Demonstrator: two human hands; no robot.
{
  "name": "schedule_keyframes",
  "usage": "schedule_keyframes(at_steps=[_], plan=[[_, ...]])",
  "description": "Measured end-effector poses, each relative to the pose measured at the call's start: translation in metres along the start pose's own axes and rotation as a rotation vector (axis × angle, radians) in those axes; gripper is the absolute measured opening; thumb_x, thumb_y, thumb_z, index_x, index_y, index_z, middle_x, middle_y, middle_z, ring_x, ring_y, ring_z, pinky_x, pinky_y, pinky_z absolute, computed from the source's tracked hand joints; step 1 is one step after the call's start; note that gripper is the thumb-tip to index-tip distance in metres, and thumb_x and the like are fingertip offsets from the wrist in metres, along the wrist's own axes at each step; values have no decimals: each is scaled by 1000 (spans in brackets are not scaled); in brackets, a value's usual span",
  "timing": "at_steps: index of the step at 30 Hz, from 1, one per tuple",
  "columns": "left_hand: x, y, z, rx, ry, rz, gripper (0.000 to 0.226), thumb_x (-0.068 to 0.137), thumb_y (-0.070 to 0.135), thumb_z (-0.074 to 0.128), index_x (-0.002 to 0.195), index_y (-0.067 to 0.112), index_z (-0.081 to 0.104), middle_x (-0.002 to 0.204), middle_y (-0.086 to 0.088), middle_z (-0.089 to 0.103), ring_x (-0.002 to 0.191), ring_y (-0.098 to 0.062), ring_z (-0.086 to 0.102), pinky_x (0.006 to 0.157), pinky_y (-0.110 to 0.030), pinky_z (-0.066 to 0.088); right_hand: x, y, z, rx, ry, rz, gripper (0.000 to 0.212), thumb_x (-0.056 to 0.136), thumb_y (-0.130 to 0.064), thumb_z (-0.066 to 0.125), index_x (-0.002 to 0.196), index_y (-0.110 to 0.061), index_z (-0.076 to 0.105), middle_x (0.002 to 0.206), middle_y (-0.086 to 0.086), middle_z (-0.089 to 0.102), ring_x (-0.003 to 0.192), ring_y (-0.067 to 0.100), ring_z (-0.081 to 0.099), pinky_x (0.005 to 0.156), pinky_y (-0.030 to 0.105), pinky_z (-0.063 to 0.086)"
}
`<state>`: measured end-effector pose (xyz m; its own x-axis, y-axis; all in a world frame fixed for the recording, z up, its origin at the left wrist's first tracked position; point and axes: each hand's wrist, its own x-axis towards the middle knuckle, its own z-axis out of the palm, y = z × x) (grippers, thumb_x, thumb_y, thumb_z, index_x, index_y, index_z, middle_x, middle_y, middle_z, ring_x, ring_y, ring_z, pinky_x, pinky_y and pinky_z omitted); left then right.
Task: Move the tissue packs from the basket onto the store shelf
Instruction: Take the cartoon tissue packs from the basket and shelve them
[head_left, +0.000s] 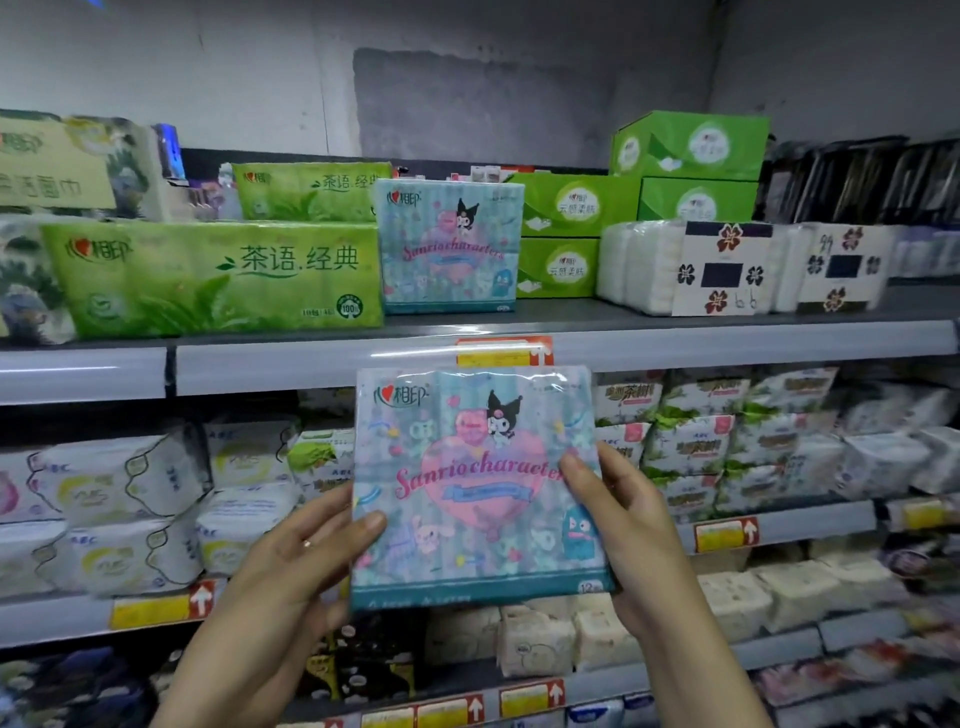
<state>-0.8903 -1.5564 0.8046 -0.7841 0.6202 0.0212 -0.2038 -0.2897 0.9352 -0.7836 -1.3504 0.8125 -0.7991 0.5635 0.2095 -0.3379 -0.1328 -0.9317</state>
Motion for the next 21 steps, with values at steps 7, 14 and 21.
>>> schedule_keyframes(at_steps=[7, 14, 21], plan=[[8, 3, 10, 54, 54, 16, 70, 36, 30, 90, 102, 21, 70, 102, -4, 75, 87, -16, 73, 57, -28, 59, 5, 5, -8, 24, 7, -1, 40, 71, -32, 67, 108, -19, 65, 100, 5, 74, 87, 21, 72, 61, 31, 58], [25, -9, 36, 62, 58, 52, 101, 17, 45, 94, 111, 18, 69, 108, -6, 74, 94, -21, 72, 60, -28, 58, 26, -6, -40, -17, -21, -31, 29, 72, -33, 66, 100, -25, 68, 103, 4, 73, 91, 23, 71, 72, 36, 59], [40, -21, 73, 31, 82, 90, 73, 43, 31, 89, 112, 15, 69, 107, -8, 74, 93, -22, 72, 65, -32, 61, 48, -21, -72, -27, -55, -42, 41, 70, -35, 68, 109, -20, 65, 106, 6, 72, 92, 23, 71, 68, 33, 59]])
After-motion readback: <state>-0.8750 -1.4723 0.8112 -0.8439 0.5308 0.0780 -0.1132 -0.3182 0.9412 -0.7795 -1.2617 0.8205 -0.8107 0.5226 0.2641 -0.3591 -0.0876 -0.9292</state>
